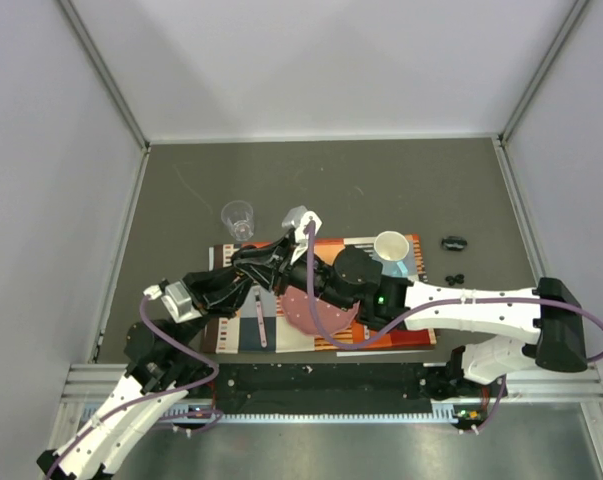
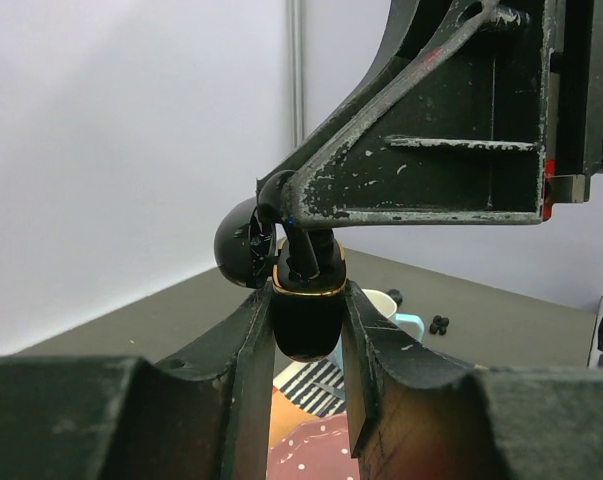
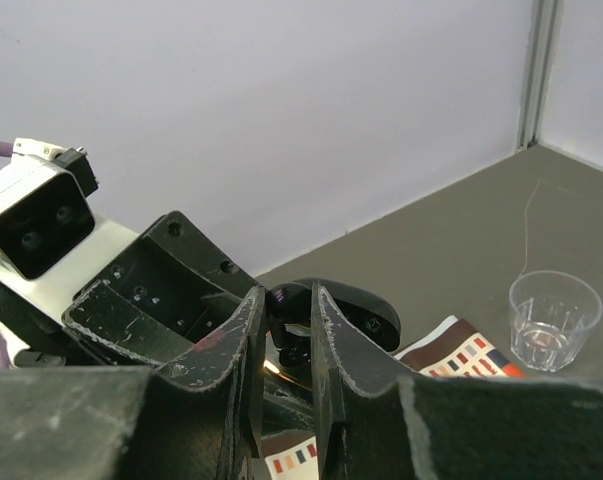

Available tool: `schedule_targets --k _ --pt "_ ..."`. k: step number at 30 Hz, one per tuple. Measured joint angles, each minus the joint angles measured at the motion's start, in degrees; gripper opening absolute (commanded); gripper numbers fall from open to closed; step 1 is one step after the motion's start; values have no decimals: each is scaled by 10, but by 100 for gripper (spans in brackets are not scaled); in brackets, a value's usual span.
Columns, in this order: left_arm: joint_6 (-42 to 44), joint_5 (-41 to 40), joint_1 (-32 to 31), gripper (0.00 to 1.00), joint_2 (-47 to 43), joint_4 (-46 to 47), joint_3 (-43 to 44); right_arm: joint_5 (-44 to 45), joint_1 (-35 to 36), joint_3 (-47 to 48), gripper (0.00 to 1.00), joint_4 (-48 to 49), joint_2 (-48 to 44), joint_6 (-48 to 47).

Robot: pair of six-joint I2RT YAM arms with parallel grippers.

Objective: Insert the wireless bluetooth earbuds into the charging case
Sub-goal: Place the earbud in the charging case.

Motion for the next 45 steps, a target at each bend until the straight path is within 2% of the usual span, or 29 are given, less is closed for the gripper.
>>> schedule_targets --k 16,36,45 --pt "-24 -33 0 0 -3 10 -6 74 20 -1 0 36 16 -39" --pt "-28 -68 0 0 -11 30 -15 84 20 -5 0 130 34 -48" --pt "-27 -81 0 0 -11 31 -15 88 20 -4 0 143 43 -49"
